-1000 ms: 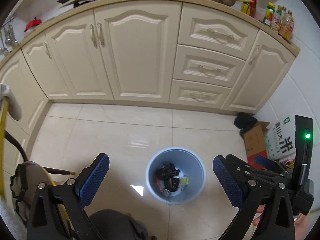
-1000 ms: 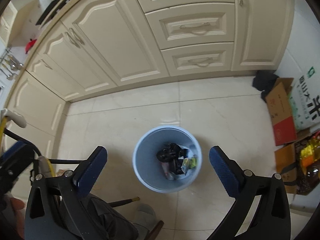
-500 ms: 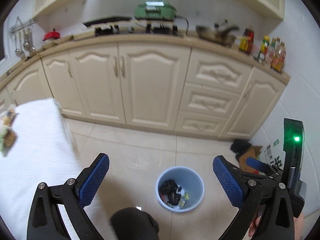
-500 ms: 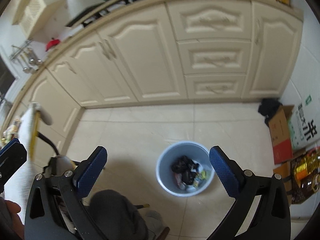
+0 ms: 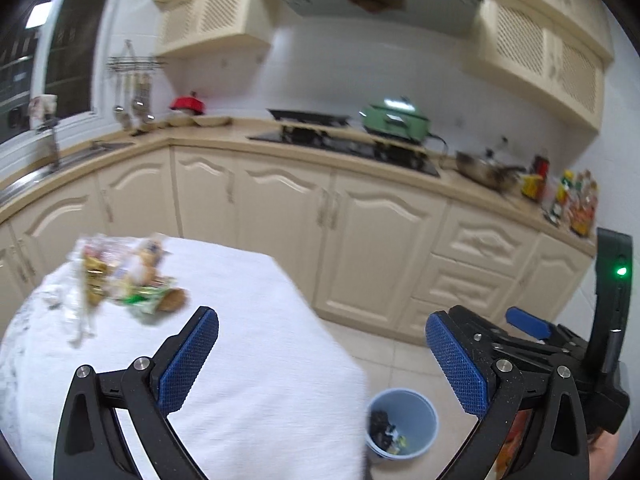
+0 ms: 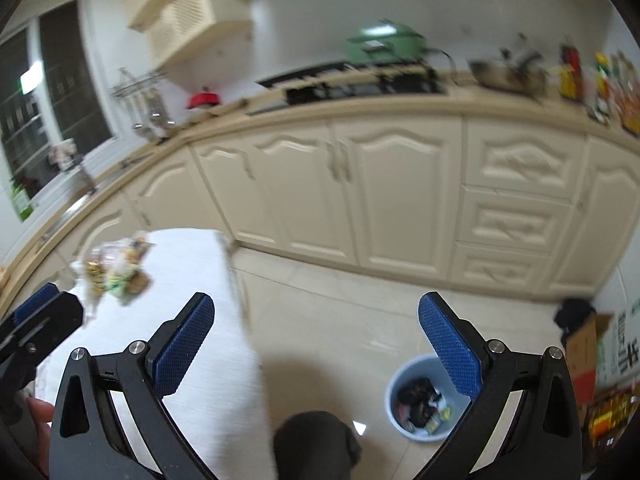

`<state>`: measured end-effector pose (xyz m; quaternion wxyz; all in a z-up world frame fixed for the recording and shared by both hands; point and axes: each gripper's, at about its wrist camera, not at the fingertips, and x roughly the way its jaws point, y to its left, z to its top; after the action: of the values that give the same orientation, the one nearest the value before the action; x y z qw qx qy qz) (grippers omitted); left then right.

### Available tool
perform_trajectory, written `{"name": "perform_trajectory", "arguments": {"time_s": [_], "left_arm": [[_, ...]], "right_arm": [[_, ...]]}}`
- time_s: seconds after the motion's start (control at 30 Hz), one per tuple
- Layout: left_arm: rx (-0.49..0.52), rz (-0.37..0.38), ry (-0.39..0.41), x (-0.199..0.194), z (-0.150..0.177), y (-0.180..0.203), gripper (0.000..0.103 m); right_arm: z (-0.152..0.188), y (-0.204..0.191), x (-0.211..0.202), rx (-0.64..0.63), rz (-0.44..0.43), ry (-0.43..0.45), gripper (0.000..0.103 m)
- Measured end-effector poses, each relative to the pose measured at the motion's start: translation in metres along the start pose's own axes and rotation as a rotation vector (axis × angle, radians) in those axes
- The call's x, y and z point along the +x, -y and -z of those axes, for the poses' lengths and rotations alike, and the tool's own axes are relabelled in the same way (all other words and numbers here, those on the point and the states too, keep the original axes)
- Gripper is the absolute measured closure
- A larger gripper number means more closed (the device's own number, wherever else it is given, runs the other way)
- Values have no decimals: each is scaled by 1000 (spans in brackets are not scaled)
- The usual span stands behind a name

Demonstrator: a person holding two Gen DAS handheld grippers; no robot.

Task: Collect trash
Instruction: 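Return both tools from the bin to the table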

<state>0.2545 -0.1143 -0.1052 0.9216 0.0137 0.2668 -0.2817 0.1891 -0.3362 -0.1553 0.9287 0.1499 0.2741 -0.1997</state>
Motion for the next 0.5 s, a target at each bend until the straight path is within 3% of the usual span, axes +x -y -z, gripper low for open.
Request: {"name": "perform_trajectory", "arguments": {"time_s": [0.27,0.5], "left_arm": [[-61,-143,102,-79,28,-54,1],[-128,-299,142,-133,65,-91,1]], "right_arm": [[-6,-88,-19,-132,-102,51,0],[3,-171,-26,-279,-192,84,0]]}}
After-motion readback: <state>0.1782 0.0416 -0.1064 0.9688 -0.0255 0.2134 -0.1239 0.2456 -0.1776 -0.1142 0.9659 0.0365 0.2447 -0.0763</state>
